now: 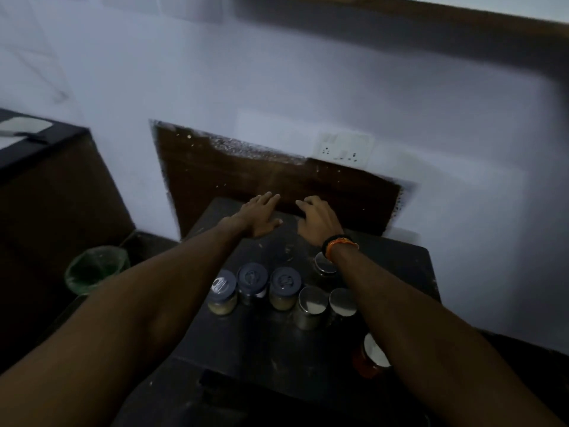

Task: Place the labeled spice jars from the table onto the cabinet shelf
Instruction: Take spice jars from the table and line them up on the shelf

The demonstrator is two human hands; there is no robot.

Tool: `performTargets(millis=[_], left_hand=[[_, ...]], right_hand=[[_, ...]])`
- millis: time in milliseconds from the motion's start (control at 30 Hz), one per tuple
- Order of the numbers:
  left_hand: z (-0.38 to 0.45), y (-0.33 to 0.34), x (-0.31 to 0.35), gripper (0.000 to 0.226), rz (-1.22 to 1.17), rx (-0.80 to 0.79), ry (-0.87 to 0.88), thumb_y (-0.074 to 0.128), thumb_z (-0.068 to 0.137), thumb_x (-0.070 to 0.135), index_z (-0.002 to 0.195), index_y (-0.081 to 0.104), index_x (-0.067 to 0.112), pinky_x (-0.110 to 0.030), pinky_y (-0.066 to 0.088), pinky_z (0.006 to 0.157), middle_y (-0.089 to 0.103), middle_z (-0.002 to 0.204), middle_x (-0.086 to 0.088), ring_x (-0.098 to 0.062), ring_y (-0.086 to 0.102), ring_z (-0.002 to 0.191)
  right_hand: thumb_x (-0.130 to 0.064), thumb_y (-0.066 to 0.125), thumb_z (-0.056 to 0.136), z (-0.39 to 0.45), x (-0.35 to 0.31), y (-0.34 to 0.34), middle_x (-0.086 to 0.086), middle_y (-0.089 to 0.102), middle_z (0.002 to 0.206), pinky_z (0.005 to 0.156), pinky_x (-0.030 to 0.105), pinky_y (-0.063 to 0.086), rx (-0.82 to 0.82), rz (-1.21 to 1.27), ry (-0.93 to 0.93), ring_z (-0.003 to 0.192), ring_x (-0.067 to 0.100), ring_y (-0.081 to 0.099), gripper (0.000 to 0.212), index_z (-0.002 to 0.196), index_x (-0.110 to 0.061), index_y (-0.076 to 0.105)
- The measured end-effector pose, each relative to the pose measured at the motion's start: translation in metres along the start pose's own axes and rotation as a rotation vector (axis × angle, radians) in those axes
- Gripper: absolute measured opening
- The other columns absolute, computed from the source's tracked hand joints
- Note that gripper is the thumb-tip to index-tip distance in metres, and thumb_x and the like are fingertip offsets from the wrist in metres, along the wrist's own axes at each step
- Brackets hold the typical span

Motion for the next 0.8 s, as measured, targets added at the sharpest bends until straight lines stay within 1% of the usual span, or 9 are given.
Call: performTargets(millis=[133, 267, 400, 500, 633, 733, 800], left_hand=[[-0.027, 0.036, -0.029, 0.078, -0.032, -0.04, -0.114, 0.047, 0.101, 0.047, 0.161, 0.007, 0.016, -0.055, 0.016, 0.12, 0.005, 0.169, -0.01, -0.035, 0.008, 0.154], [-0.053, 0.064, -0.05, 0.08, -0.059, -0.074, -0.207, 0.05, 0.1, 0.048, 0.161, 0.008, 0.017, -0.055, 0.016, 0.12, 0.007, 0.168, -0.01, -0.036, 0.009, 0.154], [-0.08, 0.085, -0.067, 0.082, -0.073, -0.085, -0.309, 0.053, 0.098, 0.046, 0.161, 0.009, 0.017, -0.053, 0.016, 0.121, 0.009, 0.168, -0.01, -0.035, 0.01, 0.153], [-0.098, 0.1, -0.08, 0.086, -0.083, -0.122, -0.364, 0.061, 0.095, 0.038, 0.161, 0.01, 0.016, -0.052, 0.019, 0.121, 0.013, 0.167, -0.01, -0.034, 0.014, 0.153], [-0.111, 0.113, -0.1, 0.101, -0.076, -0.174, -0.395, 0.076, 0.084, 0.03, 0.16, 0.011, 0.014, -0.049, 0.023, 0.122, 0.015, 0.167, -0.011, -0.035, 0.016, 0.152], [-0.11, 0.115, -0.113, 0.115, -0.038, -0.203, -0.375, 0.086, 0.073, 0.028, 0.16, 0.012, 0.014, -0.049, 0.025, 0.122, 0.015, 0.166, -0.011, -0.035, 0.018, 0.151], [-0.105, 0.115, -0.12, 0.124, -0.002, -0.246, -0.356, 0.09, 0.067, 0.028, 0.16, 0.01, 0.014, -0.05, 0.023, 0.122, 0.012, 0.166, -0.013, -0.036, 0.016, 0.152]], right_hand=[[-0.017, 0.055, 0.094, -0.012, -0.019, 0.043, 0.011, 0.04, 0.149, 0.108, 0.044, 0.041, -0.115, 0.038, -0.047, 0.133, 0.032, 0.042, 0.056, 0.148, -0.013, 0.045], [-0.014, 0.056, 0.093, -0.024, -0.034, 0.073, 0.011, 0.044, 0.145, 0.106, 0.04, 0.039, -0.178, 0.074, -0.113, 0.13, 0.032, 0.044, 0.055, 0.146, -0.013, 0.047], [-0.012, 0.055, 0.095, -0.037, -0.047, 0.098, 0.011, 0.042, 0.149, 0.114, 0.041, 0.036, -0.26, 0.109, -0.15, 0.135, 0.031, 0.041, 0.057, 0.15, -0.012, 0.043], [-0.013, 0.056, 0.094, -0.047, -0.055, 0.115, 0.01, 0.043, 0.148, 0.115, 0.041, 0.036, -0.311, 0.138, -0.158, 0.136, 0.03, 0.041, 0.055, 0.148, -0.012, 0.045], [-0.013, 0.059, 0.092, -0.052, -0.064, 0.133, 0.009, 0.047, 0.146, 0.113, 0.04, 0.039, -0.316, 0.17, -0.157, 0.134, 0.03, 0.045, 0.054, 0.145, -0.012, 0.05], [-0.011, 0.057, 0.092, -0.049, -0.07, 0.14, 0.01, 0.049, 0.144, 0.112, 0.04, 0.04, -0.292, 0.194, -0.143, 0.132, 0.03, 0.046, 0.052, 0.144, -0.011, 0.051], [-0.01, 0.056, 0.093, -0.046, -0.074, 0.143, 0.011, 0.049, 0.144, 0.112, 0.041, 0.04, -0.291, 0.202, -0.13, 0.132, 0.03, 0.046, 0.051, 0.144, -0.011, 0.051]])
Point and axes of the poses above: each hand's wrist, its own z-axis towards the middle knuckle, its own y-axis out of the palm, x = y × z, the point moved 4 cm from there along z, towards the middle knuckle
